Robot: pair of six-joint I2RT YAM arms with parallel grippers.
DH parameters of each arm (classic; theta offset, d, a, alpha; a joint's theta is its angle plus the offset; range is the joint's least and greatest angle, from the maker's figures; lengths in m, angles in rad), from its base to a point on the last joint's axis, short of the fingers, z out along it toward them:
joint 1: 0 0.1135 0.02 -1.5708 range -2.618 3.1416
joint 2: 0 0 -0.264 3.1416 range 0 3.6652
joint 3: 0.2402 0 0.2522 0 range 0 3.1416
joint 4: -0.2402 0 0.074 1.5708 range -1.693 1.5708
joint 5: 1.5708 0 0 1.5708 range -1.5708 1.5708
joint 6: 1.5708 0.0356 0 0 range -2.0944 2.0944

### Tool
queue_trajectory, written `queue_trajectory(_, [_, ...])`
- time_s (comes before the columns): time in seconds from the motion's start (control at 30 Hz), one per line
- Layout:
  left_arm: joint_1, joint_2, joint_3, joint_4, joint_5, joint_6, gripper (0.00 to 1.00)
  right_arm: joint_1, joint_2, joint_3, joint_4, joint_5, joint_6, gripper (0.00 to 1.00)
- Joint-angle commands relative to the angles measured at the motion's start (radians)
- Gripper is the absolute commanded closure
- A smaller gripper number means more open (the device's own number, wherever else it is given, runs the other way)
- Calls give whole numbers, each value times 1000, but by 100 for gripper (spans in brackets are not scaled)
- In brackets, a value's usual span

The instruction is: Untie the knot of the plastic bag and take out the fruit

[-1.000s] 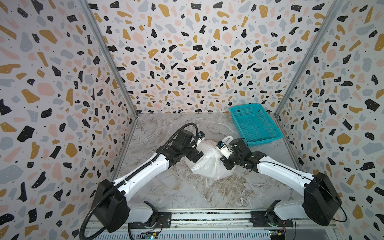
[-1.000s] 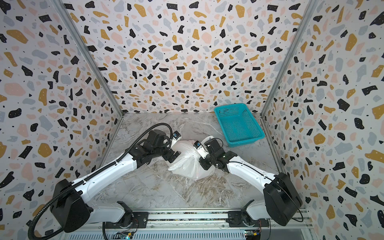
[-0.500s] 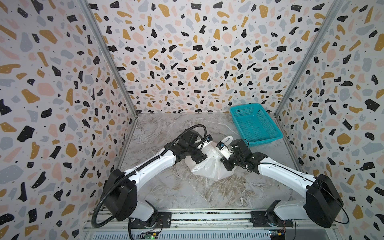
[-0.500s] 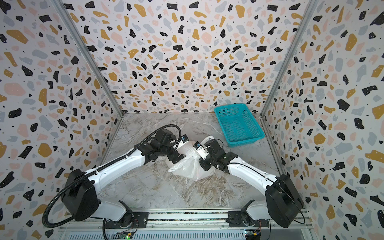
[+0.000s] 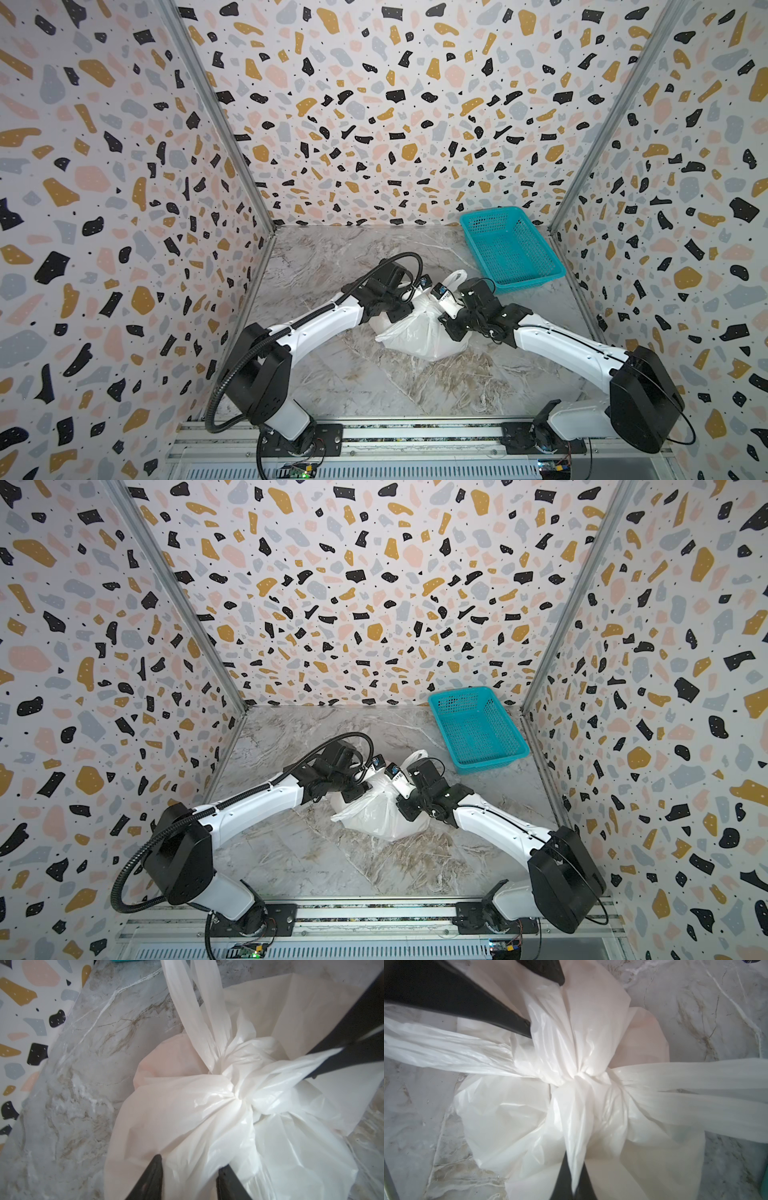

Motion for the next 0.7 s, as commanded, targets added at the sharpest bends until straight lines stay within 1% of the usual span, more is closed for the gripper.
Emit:
queue_trajectory(0.0, [-2,-24,23,-15,-23,-9,73,3,-4,29,0,12,-13,100])
queue_trajectory(0.17, [-2,-54,-1,-17,-12,-45,100,-10,-1,44,-4,18,-13,100])
queue_trajectory(0.33, [6,-126,-57,34,-61,-139,100,-49,-6,63,-12,16,19,100])
queue_trajectory(0.5, [68,-235,-171,149,-112,-308,100,-118,-45,51,-4,9,100,100])
queue_trajectory(0.67, [112,-337,-269,215,-137,-408,100,-207,-91,-9,20,-29,199,100])
